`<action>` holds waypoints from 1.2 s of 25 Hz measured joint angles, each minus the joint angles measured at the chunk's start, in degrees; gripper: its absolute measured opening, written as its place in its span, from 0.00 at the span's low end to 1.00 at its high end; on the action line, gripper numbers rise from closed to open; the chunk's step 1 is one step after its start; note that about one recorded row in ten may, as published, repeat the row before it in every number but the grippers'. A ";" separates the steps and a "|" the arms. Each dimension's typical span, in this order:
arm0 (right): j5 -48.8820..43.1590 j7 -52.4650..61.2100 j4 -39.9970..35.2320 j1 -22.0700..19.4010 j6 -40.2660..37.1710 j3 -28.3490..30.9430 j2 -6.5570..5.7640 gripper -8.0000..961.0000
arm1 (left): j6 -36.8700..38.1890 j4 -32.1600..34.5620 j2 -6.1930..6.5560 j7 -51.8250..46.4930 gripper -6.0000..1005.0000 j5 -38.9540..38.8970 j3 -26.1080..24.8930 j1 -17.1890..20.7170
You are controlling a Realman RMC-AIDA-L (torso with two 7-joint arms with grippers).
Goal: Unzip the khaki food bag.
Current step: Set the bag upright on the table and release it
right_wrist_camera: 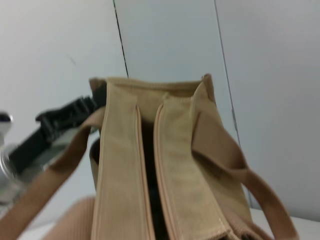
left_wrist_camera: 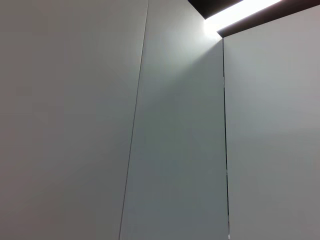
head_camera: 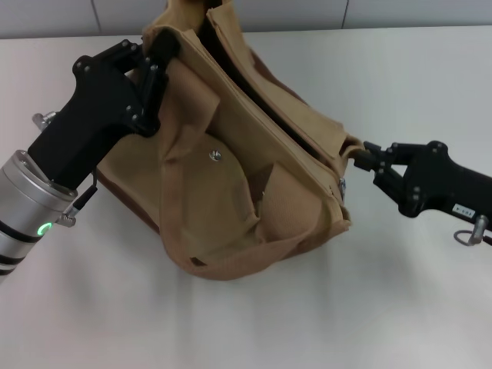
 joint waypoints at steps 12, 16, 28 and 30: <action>13.69 10.88 -4.10 4.98 2.22 0.23 -0.33 0.08 | -0.40 -0.59 -0.01 0.05 0.08 0.31 4.64 0.06; 14.20 13.84 -5.13 7.79 3.60 -0.01 -0.42 0.08 | -0.57 -0.66 0.00 0.07 0.08 0.29 6.67 0.39; 18.68 15.27 -4.56 7.24 6.19 0.42 0.03 0.10 | -6.20 -0.71 0.11 -4.69 0.19 -0.29 3.65 3.49; 20.30 16.13 -4.70 5.32 3.74 0.44 -0.01 0.16 | -6.00 -0.39 0.23 -5.33 0.26 -0.29 3.63 3.63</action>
